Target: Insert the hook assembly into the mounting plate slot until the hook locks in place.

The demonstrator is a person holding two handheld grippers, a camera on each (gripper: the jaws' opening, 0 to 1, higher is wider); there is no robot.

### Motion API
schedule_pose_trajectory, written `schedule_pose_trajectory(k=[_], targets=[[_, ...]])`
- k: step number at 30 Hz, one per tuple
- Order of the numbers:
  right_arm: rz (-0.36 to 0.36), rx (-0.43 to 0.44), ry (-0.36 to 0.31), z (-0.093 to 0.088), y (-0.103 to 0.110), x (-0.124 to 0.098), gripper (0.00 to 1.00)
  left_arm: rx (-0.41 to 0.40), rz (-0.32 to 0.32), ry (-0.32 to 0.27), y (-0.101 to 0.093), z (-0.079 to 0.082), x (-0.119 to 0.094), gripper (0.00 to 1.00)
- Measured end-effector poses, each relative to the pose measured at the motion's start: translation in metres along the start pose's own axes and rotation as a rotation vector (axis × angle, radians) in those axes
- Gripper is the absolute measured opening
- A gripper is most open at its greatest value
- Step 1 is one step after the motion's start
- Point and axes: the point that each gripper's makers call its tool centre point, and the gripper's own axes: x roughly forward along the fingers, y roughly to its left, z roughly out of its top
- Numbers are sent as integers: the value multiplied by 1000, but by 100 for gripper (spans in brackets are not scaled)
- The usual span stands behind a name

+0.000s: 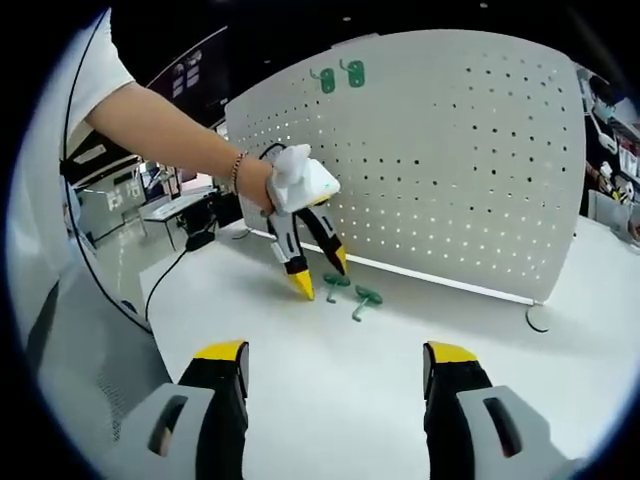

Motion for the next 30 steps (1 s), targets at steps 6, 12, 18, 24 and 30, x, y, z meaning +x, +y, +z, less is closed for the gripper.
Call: schedule_pose_trajectory(k=[6, 12, 18, 24, 30], targets=[[-7, 3, -3, 0, -2, 0, 69, -51, 31, -7, 4, 1, 0, 26], [-14, 2, -7, 1, -3, -1, 68, -79, 44, -5, 10, -1, -1, 16], [-16, 2, -7, 1, -4, -1, 68, -72, 48, 5, 8, -2, -1, 14], [-16, 0, -13, 3, -4, -1, 67, -128, 50, 8, 11, -5, -1, 4], [-15, 0, -11, 2, -4, -1, 67, -82, 56, 16, 9, -6, -2, 3]])
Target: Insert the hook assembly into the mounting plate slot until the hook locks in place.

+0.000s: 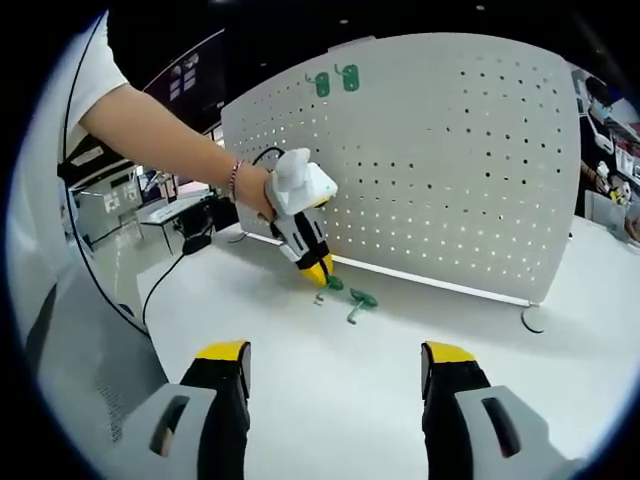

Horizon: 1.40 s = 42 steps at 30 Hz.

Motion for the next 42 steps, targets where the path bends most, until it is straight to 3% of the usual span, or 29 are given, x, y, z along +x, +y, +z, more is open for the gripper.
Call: schedule_pose_trajectory(k=[14, 17, 23, 26, 42], targets=[[-3, 8, -10, 1, -1, -1, 67, -4, 1, -17, -1, 1, 0, 3], [-3, 8, -16, 3, -1, -1, 67, -47, 10, -69, -3, 3, 0, 3], [-2, 9, -26, 4, -1, -2, 67, -51, 43, -150, -3, 10, -8, 3], [1, 11, -28, 5, -1, -2, 67, -103, 9, -202, -8, 15, -12, 3], [12, 18, -33, 7, 1, 0, 67, -116, 91, -321, 1, 16, -40, 3]])
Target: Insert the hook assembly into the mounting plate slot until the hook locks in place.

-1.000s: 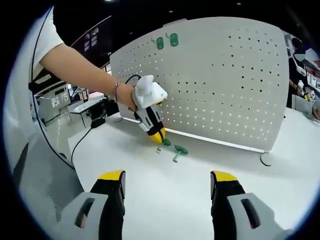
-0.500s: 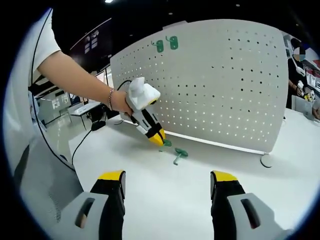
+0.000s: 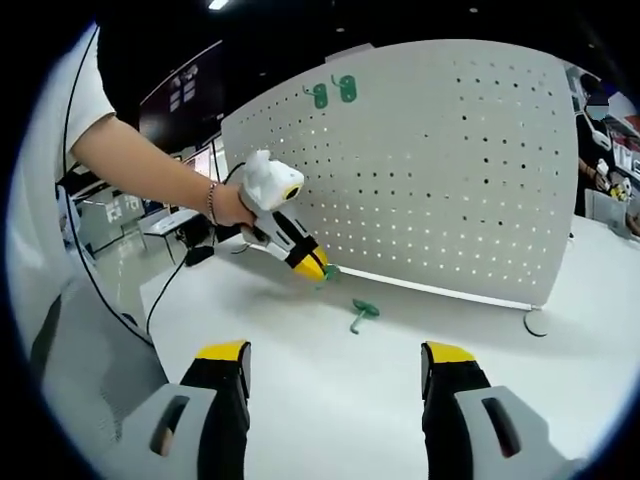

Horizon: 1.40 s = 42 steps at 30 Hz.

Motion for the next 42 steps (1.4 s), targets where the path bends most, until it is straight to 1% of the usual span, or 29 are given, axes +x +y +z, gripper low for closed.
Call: schedule_pose_trajectory(k=[2, 4, 7, 10, 14, 18, 20, 21, 24, 27, 29, 32, 35, 37, 39, 41, 42], targets=[[0, 0, -1, 0, 0, 0, 67, -13, -1, -24, -1, 4, -2, 3], [-1, 0, -3, 1, 0, 0, 67, -1, 8, -31, -1, 6, -5, 3], [-2, -2, -2, 1, 0, -1, 67, -10, 15, -47, -1, 8, -8, 3], [-3, -5, -2, 1, -1, -1, 67, -16, 46, -68, 2, 10, -11, 3], [-4, -6, -3, 1, -2, -1, 67, 0, 49, -109, -5, 18, -16, 3], [-5, -5, -9, 3, -2, -2, 67, -22, 77, -154, -3, 24, -23, 3], [-4, -6, -11, 4, -2, -2, 67, -32, 77, -177, -5, 28, -26, 3], [-4, -6, -11, 4, -2, -2, 67, -60, 81, -203, -5, 32, -28, 3], [-1, -9, -8, 3, -2, -2, 67, -52, 98, -208, -7, 32, -32, 3], [-1, -7, -11, 3, -2, -2, 67, -60, 109, -237, -8, 35, -38, 3], [0, -8, -14, 5, -1, -2, 67, -63, 125, -242, -7, 36, -42, 3], [2, -13, -16, 7, -1, -1, 67, -69, 145, -267, -7, 38, -50, 3], [3, -16, -18, 8, 0, -1, 67, -82, 161, -309, -7, 45, -58, 3], [5, -20, -17, 9, 1, -1, 67, -88, 168, -314, -7, 45, -60, 3], [7, -25, -9, 8, 1, 0, 67, -101, 178, -331, -7, 46, -64, 3], [8, -25, -13, 9, 2, 0, 67, -112, 194, -366, -7, 50, -69, 3], [7, -25, -14, 9, 2, 0, 67, -116, 199, -370, -8, 50, -70, 3]])
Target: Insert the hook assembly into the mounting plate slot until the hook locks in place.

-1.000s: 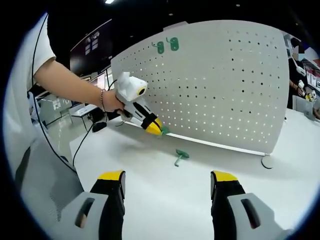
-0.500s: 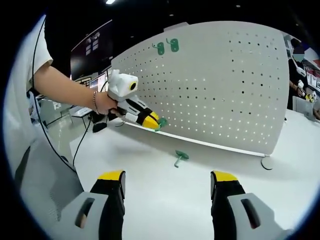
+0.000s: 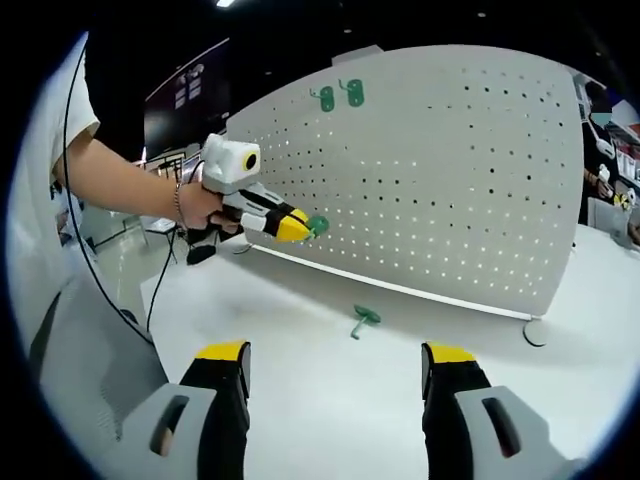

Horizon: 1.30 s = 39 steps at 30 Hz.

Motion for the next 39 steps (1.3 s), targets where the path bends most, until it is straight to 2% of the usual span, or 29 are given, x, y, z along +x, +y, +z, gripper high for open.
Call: schedule_pose_trajectory(k=[6, 10, 20, 25, 27, 39], targets=[[2, -2, -8, 3, 1, -1, 67, -6, 30, -49, -4, 11, -10, 3], [5, -7, -14, 6, 3, 0, 67, -9, 51, -113, -7, 23, -18, 3], [14, -11, -25, 10, 6, 0, 67, -54, 117, -209, -13, 37, -41, 3], [27, -14, -29, 12, 11, 1, 67, -68, 165, -281, -15, 45, -57, 3], [28, -13, -31, 12, 12, 1, 67, -43, 192, -293, -16, 49, -64, 3], [44, -18, -35, 15, 17, 2, 67, -101, 249, -401, -23, 68, -95, 3]])
